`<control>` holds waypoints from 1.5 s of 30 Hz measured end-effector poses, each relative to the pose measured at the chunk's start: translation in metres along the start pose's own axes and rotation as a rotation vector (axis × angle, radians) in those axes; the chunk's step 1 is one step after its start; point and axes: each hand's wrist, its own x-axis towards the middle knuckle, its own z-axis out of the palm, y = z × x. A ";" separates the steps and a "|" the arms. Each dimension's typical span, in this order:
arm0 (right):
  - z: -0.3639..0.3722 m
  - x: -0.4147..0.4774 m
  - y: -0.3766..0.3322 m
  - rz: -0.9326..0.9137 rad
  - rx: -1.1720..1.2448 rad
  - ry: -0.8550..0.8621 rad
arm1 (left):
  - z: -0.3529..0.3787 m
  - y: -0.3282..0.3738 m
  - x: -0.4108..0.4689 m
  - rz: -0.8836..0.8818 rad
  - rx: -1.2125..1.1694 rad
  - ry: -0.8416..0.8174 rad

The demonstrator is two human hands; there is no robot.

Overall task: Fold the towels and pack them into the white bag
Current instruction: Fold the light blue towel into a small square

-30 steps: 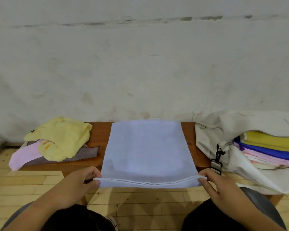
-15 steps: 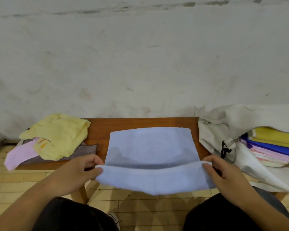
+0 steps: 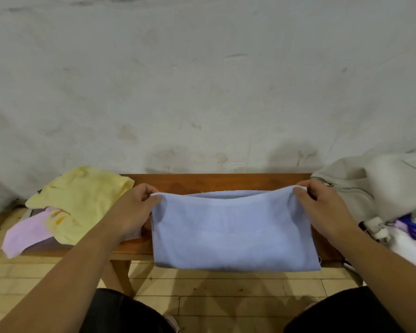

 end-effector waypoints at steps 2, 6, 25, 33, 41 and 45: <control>0.008 0.015 0.003 0.039 0.000 0.002 | 0.007 -0.003 0.017 -0.024 -0.009 0.024; 0.024 0.034 0.015 0.112 -0.042 0.016 | 0.025 -0.013 0.044 -0.110 -0.013 0.042; 0.043 0.054 0.020 0.249 -0.183 0.204 | 0.067 -0.030 0.077 -0.001 0.164 0.220; 0.038 0.057 0.014 0.166 -0.284 0.076 | 0.070 -0.035 0.078 0.065 0.217 0.249; 0.046 0.032 0.006 -0.094 -0.757 0.040 | 0.068 -0.027 0.065 0.199 0.388 0.344; 0.077 0.006 0.007 -0.159 -0.774 -0.164 | 0.091 -0.010 0.044 0.401 0.413 0.105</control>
